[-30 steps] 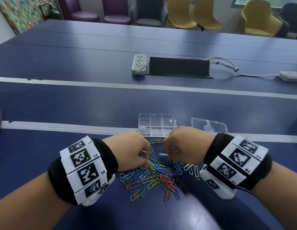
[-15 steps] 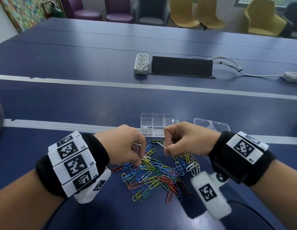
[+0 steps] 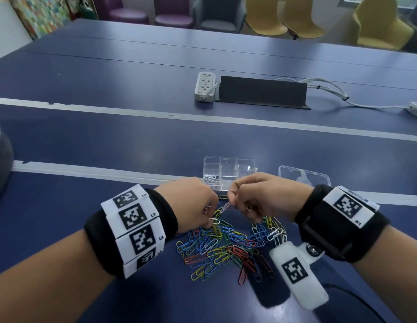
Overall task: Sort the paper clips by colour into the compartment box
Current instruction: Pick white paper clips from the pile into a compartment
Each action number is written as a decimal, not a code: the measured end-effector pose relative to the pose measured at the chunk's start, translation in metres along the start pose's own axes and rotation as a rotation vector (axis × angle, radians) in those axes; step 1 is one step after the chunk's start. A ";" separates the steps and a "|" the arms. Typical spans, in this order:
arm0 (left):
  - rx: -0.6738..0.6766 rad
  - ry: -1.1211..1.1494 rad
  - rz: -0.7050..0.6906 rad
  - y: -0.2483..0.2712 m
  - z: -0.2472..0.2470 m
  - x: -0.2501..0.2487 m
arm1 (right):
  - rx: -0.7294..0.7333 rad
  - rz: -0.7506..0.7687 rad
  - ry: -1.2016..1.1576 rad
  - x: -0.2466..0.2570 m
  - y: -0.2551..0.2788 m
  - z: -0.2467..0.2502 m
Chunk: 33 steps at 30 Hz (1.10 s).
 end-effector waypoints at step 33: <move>-0.207 0.246 0.152 -0.023 0.049 0.036 | -0.456 -0.024 0.875 0.068 -0.009 0.023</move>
Point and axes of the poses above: each hand's wrist, its own y-axis away from the middle knuckle, its own z-axis out of the back of the hand, x = y × z, the point moved 8 cm from there along -y, towards the middle knuckle, and after that the axes turned 9 degrees about -y, right-handed, at the moved point
